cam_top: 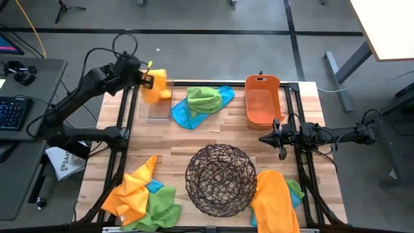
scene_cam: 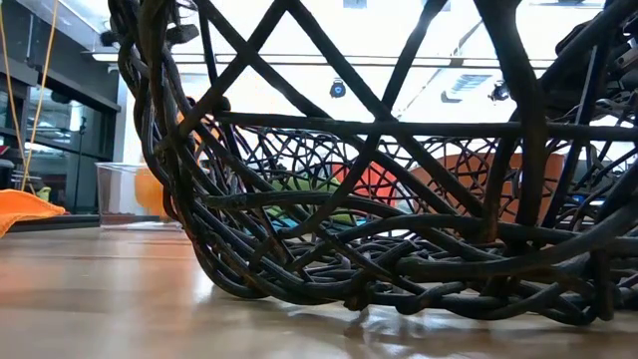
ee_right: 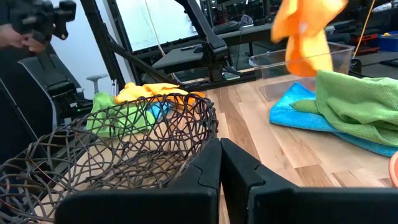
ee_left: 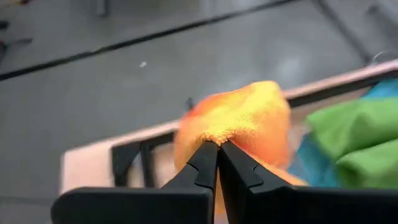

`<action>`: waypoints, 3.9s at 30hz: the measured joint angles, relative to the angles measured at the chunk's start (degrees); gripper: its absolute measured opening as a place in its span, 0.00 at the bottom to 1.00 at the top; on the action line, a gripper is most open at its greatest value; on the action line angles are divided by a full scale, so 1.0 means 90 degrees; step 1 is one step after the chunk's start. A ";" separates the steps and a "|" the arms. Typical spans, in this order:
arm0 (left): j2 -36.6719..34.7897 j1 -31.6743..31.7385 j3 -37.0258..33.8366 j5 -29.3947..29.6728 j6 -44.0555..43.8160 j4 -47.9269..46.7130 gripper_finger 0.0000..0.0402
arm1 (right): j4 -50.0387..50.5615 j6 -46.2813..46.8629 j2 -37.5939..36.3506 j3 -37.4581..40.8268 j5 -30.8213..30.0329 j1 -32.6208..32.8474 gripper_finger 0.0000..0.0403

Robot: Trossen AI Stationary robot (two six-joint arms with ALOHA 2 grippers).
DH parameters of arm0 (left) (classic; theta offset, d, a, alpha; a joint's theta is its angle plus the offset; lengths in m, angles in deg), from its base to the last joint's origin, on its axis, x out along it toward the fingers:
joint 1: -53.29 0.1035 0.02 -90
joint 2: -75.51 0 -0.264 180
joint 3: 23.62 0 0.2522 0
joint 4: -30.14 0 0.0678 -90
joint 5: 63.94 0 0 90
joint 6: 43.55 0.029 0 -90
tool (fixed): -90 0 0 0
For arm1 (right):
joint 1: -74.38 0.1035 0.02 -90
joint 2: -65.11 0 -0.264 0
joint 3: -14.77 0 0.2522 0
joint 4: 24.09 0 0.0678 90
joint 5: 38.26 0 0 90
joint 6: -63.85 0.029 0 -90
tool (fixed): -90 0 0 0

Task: Sort microfiber towel by color & place in baskets
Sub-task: Put the top orange towel into the transparent bin, then put the right orange towel into the transparent bin

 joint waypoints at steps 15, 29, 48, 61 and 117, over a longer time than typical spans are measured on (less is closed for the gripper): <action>-0.0214 -0.0759 -0.2271 -0.1894 -0.0682 0.1807 0.00 | 0.0001 0.0000 0.0001 -0.0001 -0.0001 -0.0002 0.00; -0.0219 -0.0664 -0.2025 -0.2142 0.1116 0.0824 0.06 | -0.0001 0.0000 0.0000 0.0002 0.0000 0.0001 0.00; -0.0344 -0.0721 -0.0569 -0.3786 0.1039 0.1257 0.48 | -0.0001 0.0000 0.0000 0.0002 -0.0001 -0.0001 0.00; -0.0918 -0.2526 -0.2216 -0.4427 -0.1975 0.5928 0.49 | -0.2988 0.0902 0.0000 0.0010 -0.0215 -0.0004 0.00; -0.4665 -0.3963 -0.2419 -0.2680 -0.1246 0.5151 0.49 | 0.5130 0.9295 0.5873 -0.3428 0.2409 0.2429 0.68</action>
